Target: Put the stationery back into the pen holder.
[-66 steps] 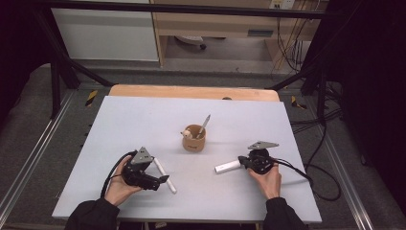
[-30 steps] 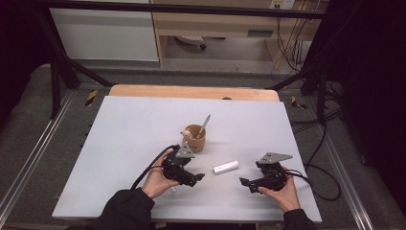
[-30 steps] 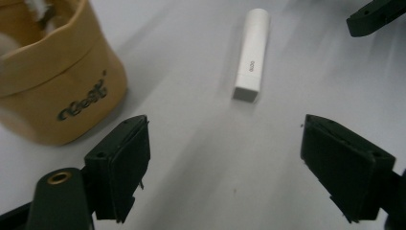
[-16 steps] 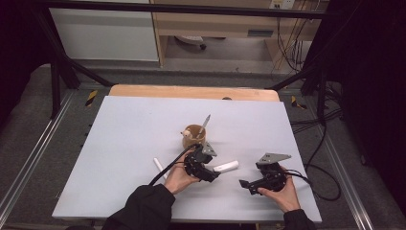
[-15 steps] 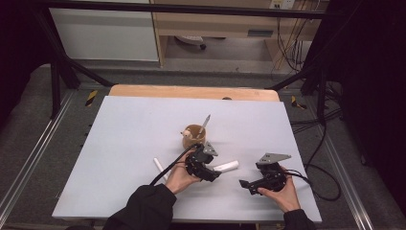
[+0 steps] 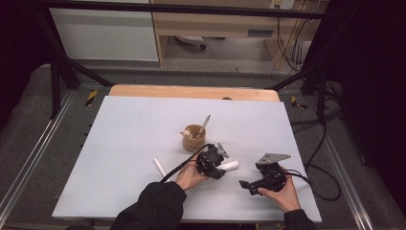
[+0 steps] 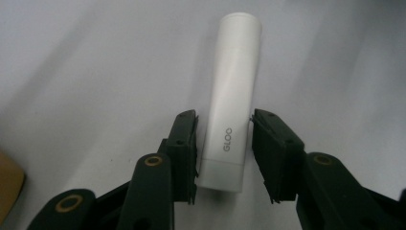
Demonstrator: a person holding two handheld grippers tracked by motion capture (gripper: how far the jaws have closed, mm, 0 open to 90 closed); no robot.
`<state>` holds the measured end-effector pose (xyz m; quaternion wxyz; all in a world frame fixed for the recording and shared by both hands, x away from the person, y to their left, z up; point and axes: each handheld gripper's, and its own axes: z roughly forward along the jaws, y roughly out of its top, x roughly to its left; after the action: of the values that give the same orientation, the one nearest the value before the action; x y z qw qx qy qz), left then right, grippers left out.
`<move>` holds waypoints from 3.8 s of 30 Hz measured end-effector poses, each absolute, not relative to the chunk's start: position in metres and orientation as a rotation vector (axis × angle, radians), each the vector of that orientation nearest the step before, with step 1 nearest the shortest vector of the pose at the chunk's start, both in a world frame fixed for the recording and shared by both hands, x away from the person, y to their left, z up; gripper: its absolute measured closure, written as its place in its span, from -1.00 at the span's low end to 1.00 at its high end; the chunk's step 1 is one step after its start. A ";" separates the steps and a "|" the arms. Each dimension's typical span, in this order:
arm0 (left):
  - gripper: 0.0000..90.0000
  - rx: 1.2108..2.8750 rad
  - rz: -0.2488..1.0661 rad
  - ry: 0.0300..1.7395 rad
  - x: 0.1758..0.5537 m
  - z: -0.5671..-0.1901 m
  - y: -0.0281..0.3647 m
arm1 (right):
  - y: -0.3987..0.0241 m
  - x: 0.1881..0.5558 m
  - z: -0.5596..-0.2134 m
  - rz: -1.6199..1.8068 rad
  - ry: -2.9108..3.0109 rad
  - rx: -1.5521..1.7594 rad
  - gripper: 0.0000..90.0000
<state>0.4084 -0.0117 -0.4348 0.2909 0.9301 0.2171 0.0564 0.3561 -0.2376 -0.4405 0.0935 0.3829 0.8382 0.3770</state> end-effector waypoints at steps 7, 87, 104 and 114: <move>0.42 2.494 0.145 0.564 0.412 -0.432 -0.020 | -0.237 0.356 -0.441 1.115 2.494 1.137 -0.98; 0.52 2.520 0.081 0.623 0.423 -0.431 -0.022 | -0.237 0.357 -0.441 1.120 2.504 1.129 -0.98; 0.55 2.597 0.076 0.582 0.424 -0.427 -0.024 | -0.237 0.357 -0.441 1.118 2.506 1.131 -0.98; 0.55 2.587 0.083 0.554 0.418 -0.420 -0.020 | -0.238 0.357 -0.441 1.120 2.503 1.132 -0.98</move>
<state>0.4181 -0.0196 -0.4196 0.2448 0.9476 0.2029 0.0305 0.3568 -0.2377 -0.4406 0.0874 0.3802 0.8405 0.3760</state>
